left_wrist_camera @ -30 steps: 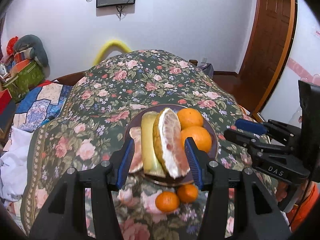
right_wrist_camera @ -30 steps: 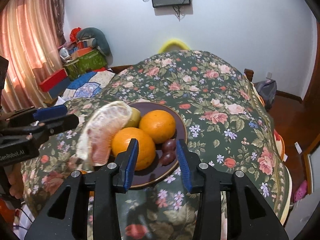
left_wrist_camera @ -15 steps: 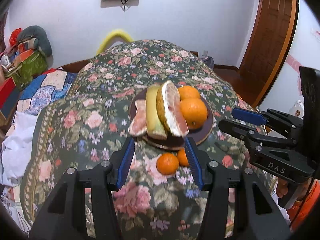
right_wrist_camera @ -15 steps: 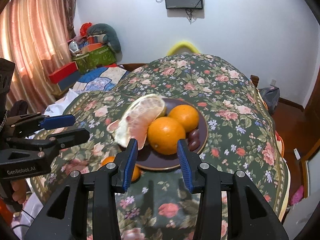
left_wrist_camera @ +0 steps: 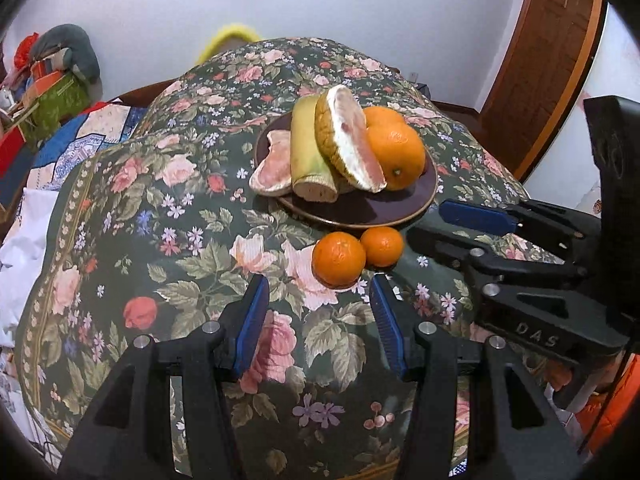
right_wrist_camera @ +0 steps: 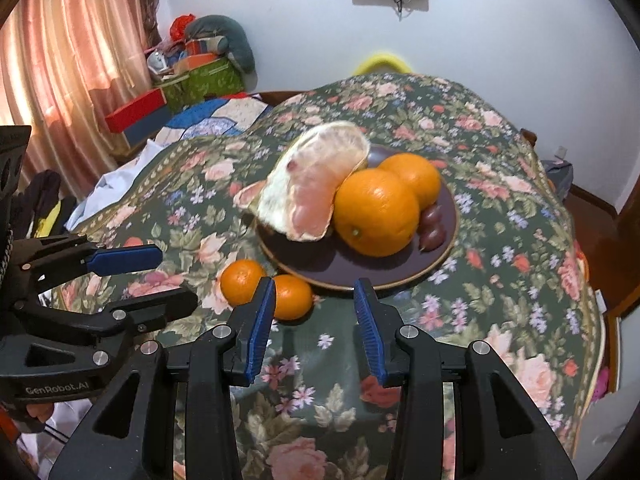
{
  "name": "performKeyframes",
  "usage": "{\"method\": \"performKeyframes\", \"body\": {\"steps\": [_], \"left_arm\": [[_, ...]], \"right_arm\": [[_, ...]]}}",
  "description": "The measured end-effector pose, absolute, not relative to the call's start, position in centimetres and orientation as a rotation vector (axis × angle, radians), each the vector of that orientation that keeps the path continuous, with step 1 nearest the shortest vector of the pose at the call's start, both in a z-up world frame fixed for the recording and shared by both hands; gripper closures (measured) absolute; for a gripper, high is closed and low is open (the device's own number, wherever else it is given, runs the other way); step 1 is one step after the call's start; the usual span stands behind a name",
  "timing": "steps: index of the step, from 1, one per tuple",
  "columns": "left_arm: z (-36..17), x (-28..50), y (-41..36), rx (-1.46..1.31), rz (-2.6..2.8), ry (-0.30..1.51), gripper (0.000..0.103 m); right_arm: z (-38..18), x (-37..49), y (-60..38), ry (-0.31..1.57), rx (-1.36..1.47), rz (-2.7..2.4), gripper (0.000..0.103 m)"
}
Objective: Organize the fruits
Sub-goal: 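Grasp a small mandarin with the left gripper while the right grasps the other mandarin, then set the mandarin on the plate rim with the left gripper while the right sets its mandarin there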
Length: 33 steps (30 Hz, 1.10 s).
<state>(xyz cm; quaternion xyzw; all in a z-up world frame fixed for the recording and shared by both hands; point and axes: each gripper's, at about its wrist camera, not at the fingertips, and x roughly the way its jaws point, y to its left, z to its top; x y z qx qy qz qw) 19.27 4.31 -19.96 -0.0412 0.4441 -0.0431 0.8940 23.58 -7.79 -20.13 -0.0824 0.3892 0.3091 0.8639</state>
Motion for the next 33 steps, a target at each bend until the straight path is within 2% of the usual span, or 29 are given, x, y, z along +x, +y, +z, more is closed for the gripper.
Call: {"method": "performKeyframes", "body": {"steps": [11,16,25,33], "left_arm": [[-21.5,19.6,5.0,-0.085,-0.086,0.941,0.051],[-21.9,20.0,4.7,-0.094,-0.095,0.944,0.051],[-22.1,21.3,3.9,-0.098,-0.104,0.942,0.052],[-23.0,23.1,3.1,-0.118,-0.119,0.969,0.060]], "right_arm": [[-22.5,24.0,-6.2,0.880,-0.168,0.695,0.066],[-22.8,24.0,-5.9,0.882,-0.177,0.701,0.073],[-21.9,24.2,-7.6,0.852,-0.160,0.683,0.073],[-20.7,24.9,-11.1,0.817,-0.107,0.624,0.073]]}}
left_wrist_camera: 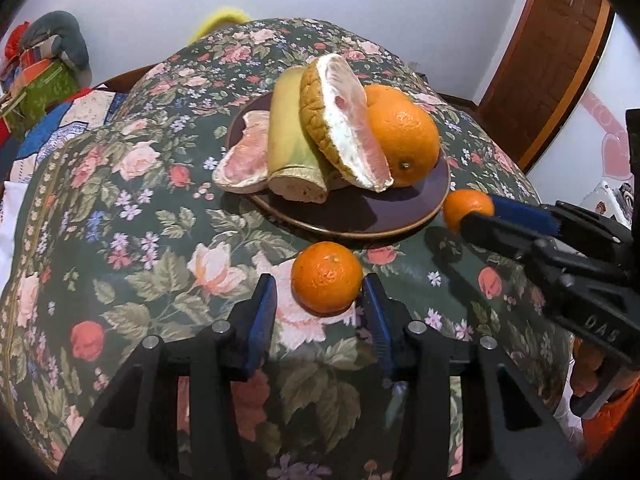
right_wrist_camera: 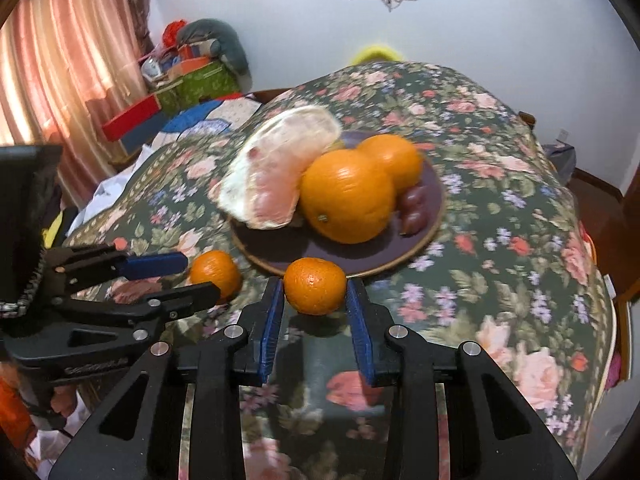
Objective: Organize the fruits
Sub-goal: 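Set the mandarin on the plate rim with the left gripper while the right sets its mandarin there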
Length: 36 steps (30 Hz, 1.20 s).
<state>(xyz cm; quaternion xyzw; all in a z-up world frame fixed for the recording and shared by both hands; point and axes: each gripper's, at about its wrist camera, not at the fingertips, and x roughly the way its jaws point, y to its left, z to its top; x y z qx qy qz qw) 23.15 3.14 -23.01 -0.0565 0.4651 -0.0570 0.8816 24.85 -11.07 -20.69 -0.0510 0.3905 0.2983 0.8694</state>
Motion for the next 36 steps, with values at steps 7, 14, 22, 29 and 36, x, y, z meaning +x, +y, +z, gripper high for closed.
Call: {"method": "performKeyframes", "body": {"steps": [7,14,22,29,36], "left_arm": [[-23.3,23.6,2.8,-0.123,-0.120,0.976,0.066],[-21.6,23.3,2.1,-0.133,-0.148,0.938,0.066],[-21.7,25.4,1.1,-0.131,-0.161,0.936,0.066],[-22.0,26.6,1.7,-0.163,-0.163,0.940,0.066],[-22.2,26.9,1.3,-0.132,-0.160,0.932,0.066]], "right_arm": [[-20.5,25.5,-12.4,0.811,-0.081,0.600,0.073],[-20.4,25.8,-13.2,0.806,-0.063,0.591,0.073],[-20.5,26.7,-13.3,0.806,-0.063,0.588,0.073],[-21.1,27.9,-12.7,0.815,-0.080,0.587,0.073],[-21.3,28.7,-12.4,0.816,-0.080,0.591,0.073]]}}
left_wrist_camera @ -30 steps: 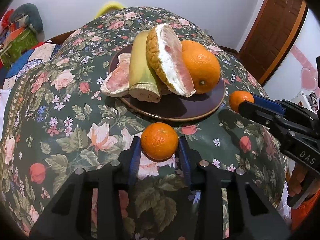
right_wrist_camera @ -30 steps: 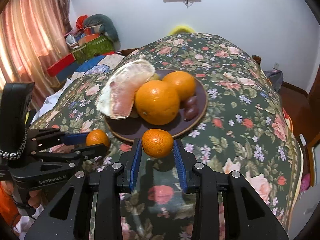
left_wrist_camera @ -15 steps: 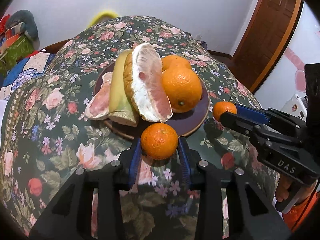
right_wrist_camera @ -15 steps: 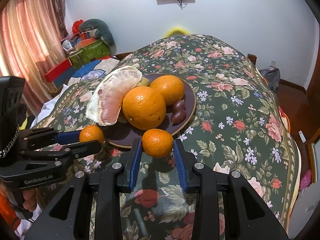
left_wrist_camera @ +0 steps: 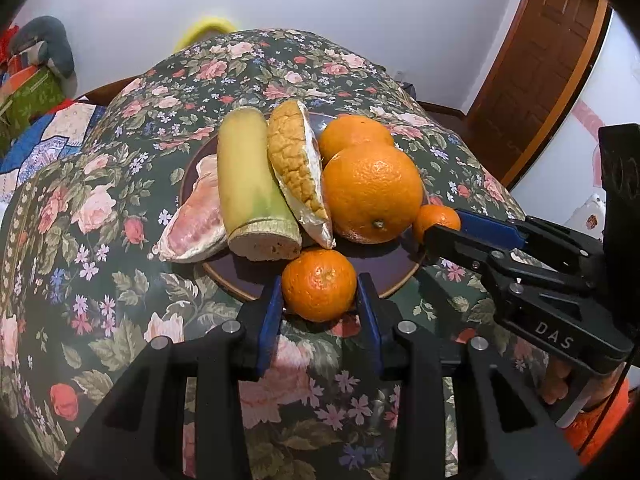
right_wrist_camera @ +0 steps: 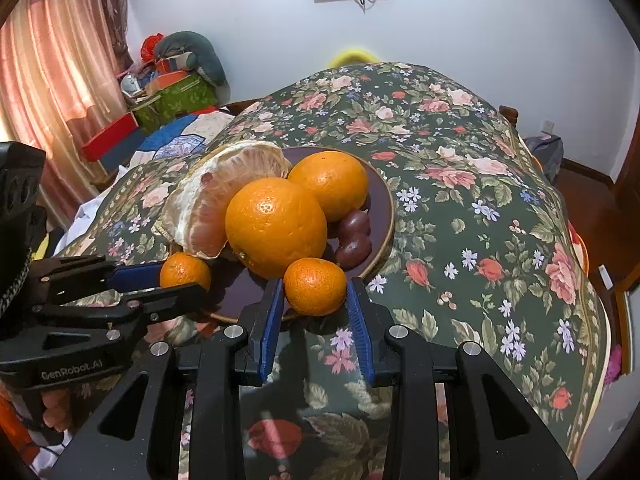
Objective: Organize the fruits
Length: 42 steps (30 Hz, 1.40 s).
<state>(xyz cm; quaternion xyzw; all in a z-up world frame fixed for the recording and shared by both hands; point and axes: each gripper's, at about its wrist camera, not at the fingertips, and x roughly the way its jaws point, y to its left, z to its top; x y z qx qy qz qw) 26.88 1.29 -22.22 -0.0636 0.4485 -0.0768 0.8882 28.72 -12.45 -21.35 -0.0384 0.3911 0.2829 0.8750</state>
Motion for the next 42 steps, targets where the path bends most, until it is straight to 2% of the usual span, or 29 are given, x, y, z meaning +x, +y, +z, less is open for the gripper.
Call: {"method": "performKeyframes", "body": {"steps": [6,9,12,21,30,39,42], "left_arm": [[-22.4,27.3,1.5,-0.152,-0.157,0.939,0.066],[-22.4,27.1,1.7,-0.152,-0.154,0.941,0.063],[-22.2,26.7,1.8,-0.149,-0.151,0.940,0.055],[-20.4,24.9,2.7,-0.183,-0.122,0.896,0.055],[-12.1,19.0,2.5,-0.158,-0.093,0.681,0.055],[-3.0,10.4,1.0,-0.087,-0.061,0.404,0.055],[-1.1,7.8,0.6,-0.082,-0.057,0.330,0.050]], "right_arm": [[-21.5,28.5,-12.3,0.814,-0.098,0.594,0.071],[-21.5,28.6,-12.2,0.812,-0.104,0.592,0.071],[-21.7,28.8,-12.2,0.831,-0.090,0.600,0.069],[-20.3,28.0,-13.2,0.811,-0.066,0.584,0.066],[-13.4,24.0,-15.3,0.642,-0.008,0.569,0.066],[-4.9,16.0,-17.3,0.394,0.043,0.581,0.066],[-3.2,13.9,-17.7,0.332,0.054,0.585,0.066]]}}
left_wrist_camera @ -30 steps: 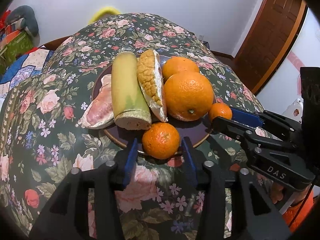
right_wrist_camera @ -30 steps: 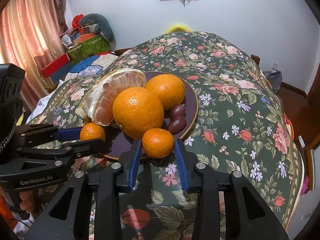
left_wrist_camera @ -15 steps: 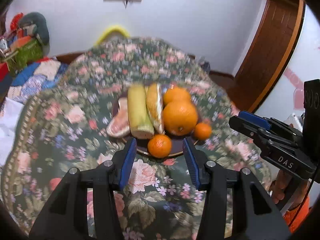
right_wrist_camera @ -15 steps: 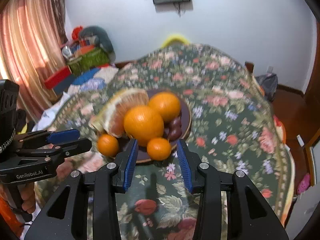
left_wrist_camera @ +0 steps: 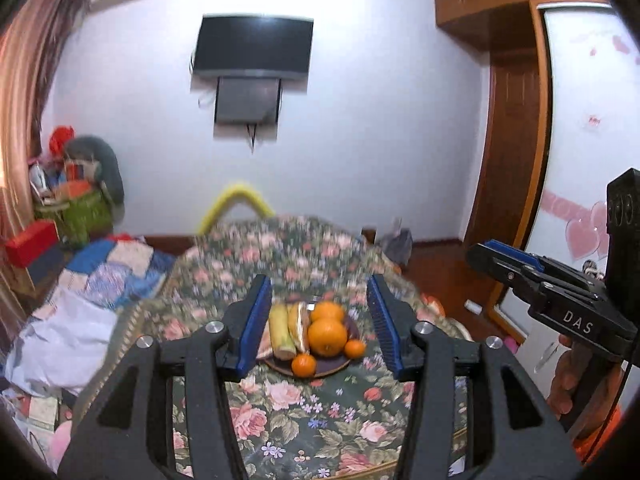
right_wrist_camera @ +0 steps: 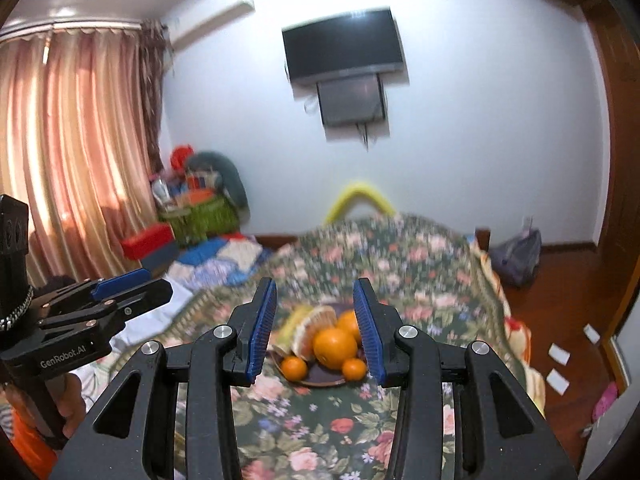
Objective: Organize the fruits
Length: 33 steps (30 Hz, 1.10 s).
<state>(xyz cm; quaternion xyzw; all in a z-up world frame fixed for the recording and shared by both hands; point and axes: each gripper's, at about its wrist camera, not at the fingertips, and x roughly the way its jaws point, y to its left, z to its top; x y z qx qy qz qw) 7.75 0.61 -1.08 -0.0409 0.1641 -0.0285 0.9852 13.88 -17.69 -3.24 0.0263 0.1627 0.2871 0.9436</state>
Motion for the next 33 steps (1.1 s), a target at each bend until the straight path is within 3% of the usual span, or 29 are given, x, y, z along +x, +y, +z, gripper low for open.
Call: {"method": "performKeyframes", "body": {"steps": [4,8,16,18,19,21,33], "left_arm": [[1.1,4.8,0.5,-0.075,-0.045,0.243,0.042],[2.2,2.9,0.4,-0.071,-0.037,0.195,0.034],[2.8,1.1,0.2,-0.046,-0.026,0.154,0.027],[2.6,0.9,0.3,-0.050,-0.023,0.154,0.020],[2.6,0.8,0.3,-0.053,-0.018,0.150,0.011],[2.7,0.3,0.3,-0.053,0.000,0.133,0.006],[2.5,-0.1,-0.2,-0.040,0.001,0.132,0.000]], "right_arm": [[-1.5,11.2,-18.2,0.260,0.073,0.589,0.059],[-0.8,9.6,-18.3,0.196,0.074,0.565,0.042],[-0.9,8.1,-17.6,0.136,0.061,0.519,0.017],[-1.0,8.1,-17.5,0.134,0.061,0.518,0.015],[-1.0,7.9,-17.6,0.134,0.064,0.516,0.014],[-1.1,7.5,-17.7,0.133,0.071,0.510,0.004],[-1.4,6.3,-18.3,0.102,0.056,0.455,0.000]]}}
